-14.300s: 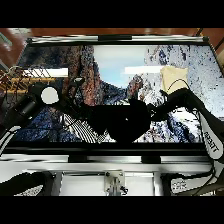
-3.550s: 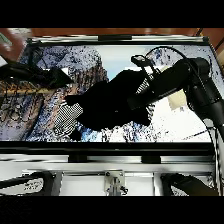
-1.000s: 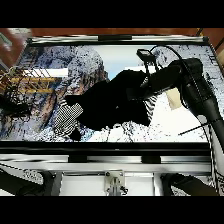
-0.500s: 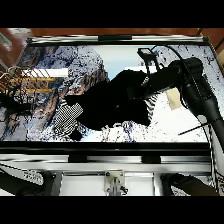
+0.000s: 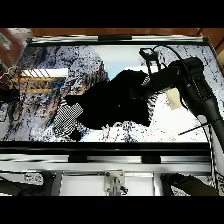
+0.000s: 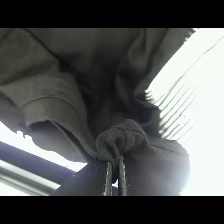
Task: Fold the shirts.
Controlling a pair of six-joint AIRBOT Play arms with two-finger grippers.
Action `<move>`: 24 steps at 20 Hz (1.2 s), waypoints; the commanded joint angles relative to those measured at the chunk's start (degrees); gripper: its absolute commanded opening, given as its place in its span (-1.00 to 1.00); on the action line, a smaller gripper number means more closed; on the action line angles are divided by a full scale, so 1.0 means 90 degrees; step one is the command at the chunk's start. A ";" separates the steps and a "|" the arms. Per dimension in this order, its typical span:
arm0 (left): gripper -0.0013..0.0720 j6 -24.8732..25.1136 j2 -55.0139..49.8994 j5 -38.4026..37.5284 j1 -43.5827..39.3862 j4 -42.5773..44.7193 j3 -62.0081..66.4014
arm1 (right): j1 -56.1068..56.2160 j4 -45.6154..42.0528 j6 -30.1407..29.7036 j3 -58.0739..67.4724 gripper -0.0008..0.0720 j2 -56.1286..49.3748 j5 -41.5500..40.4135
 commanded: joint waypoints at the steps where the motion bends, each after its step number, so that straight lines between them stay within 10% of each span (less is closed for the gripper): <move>1: -0.83 -0.0248 0.0617 -0.0053 -0.0146 -0.0017 0.0340 | -0.0005 -0.0418 0.0058 0.0000 -0.74 0.0000 -0.0231; 7: -0.83 -0.0386 0.2169 -0.0476 -0.1991 0.0022 0.0452 | -0.0005 -0.1231 0.0126 0.0000 -0.74 0.0000 -0.0634; 17: -0.84 -0.1105 0.4311 -0.2730 -0.7512 0.2854 -0.2225 | -0.0884 -0.1336 -0.0075 0.0000 -0.74 0.0000 -0.0165; 24: -0.84 -0.1268 0.4704 -0.2378 -0.9598 0.2924 -0.3218 | -0.0884 -0.1326 -0.0323 0.0000 -0.74 0.0000 -0.0155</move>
